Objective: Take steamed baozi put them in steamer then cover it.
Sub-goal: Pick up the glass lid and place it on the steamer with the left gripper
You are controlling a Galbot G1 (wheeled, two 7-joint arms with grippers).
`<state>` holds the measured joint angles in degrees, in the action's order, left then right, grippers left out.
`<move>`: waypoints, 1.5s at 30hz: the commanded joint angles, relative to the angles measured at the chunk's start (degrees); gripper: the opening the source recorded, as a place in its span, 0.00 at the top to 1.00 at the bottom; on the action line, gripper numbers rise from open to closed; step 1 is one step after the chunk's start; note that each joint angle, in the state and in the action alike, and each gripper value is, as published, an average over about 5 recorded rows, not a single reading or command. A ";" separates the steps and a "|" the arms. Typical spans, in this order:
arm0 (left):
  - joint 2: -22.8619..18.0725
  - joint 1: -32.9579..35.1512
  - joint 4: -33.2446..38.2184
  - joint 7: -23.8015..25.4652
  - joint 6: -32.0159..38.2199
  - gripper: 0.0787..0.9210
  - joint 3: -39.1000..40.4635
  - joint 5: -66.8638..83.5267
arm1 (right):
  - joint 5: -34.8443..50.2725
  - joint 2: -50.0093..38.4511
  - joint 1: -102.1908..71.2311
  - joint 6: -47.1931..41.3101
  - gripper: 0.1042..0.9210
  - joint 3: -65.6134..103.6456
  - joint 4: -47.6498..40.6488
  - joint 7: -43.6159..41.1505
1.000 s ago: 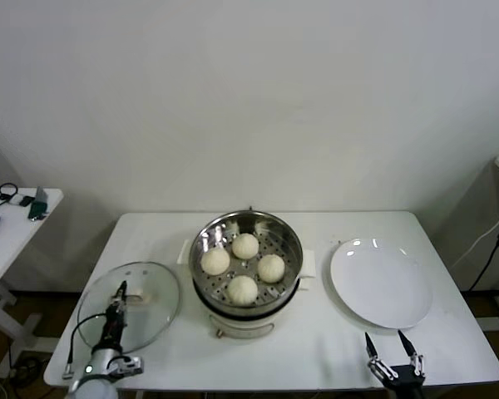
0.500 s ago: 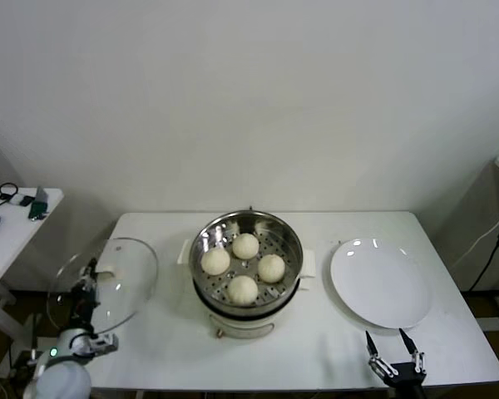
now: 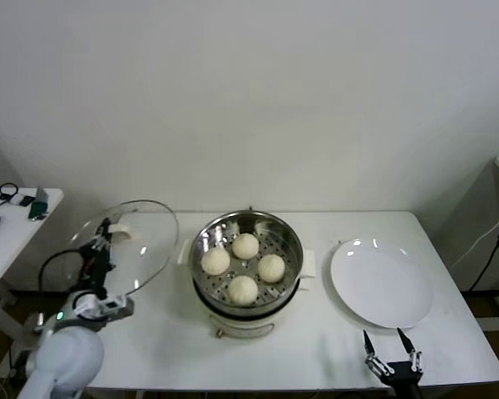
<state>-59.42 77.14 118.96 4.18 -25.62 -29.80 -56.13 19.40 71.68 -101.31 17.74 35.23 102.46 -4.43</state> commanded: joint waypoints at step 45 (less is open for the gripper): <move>-24.68 -13.91 -8.92 12.32 -10.70 0.92 36.13 -34.81 | -1.70 3.35 2.95 4.28 0.12 -0.75 -4.84 1.16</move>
<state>-83.96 63.16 112.25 17.26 -36.55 6.61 -89.26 17.67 75.05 -98.33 21.63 34.39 97.66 -3.37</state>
